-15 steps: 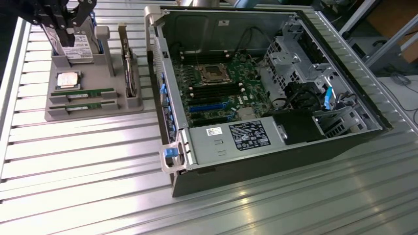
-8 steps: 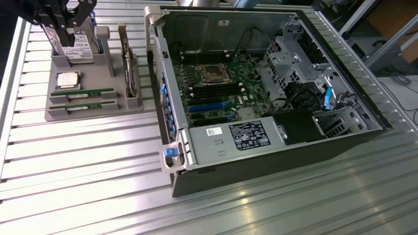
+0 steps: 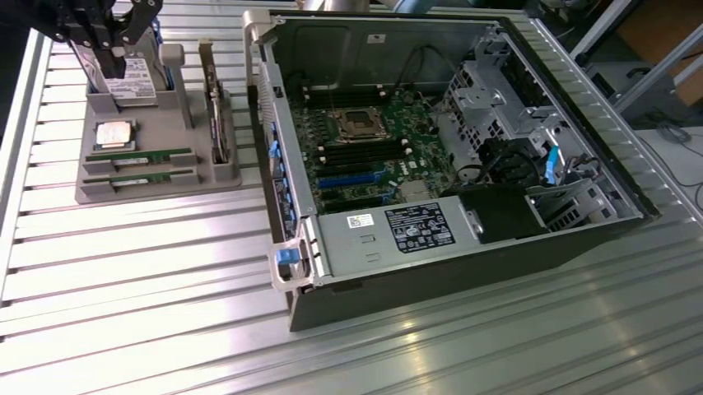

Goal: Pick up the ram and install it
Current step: 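Pick up the ram and move it above insertion slot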

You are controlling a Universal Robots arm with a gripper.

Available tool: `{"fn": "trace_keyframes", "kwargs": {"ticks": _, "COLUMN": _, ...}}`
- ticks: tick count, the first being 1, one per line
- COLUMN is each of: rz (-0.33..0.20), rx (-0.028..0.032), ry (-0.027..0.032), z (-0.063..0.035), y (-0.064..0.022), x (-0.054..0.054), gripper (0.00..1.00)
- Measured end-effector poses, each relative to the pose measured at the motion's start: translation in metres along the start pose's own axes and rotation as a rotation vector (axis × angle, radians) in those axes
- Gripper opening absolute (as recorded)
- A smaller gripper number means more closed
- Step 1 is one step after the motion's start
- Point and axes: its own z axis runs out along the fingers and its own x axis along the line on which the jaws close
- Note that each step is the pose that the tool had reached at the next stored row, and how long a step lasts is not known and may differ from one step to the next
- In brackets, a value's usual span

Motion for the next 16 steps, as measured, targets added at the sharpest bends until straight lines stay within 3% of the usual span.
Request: {"fn": "trace_keyframes", "kwargs": {"ticks": 16, "rz": -0.138, "rx": -0.0035, "ry": 0.0050, "z": 0.0000, "y": 0.0000, "x": 0.0000, "gripper": 0.11}}
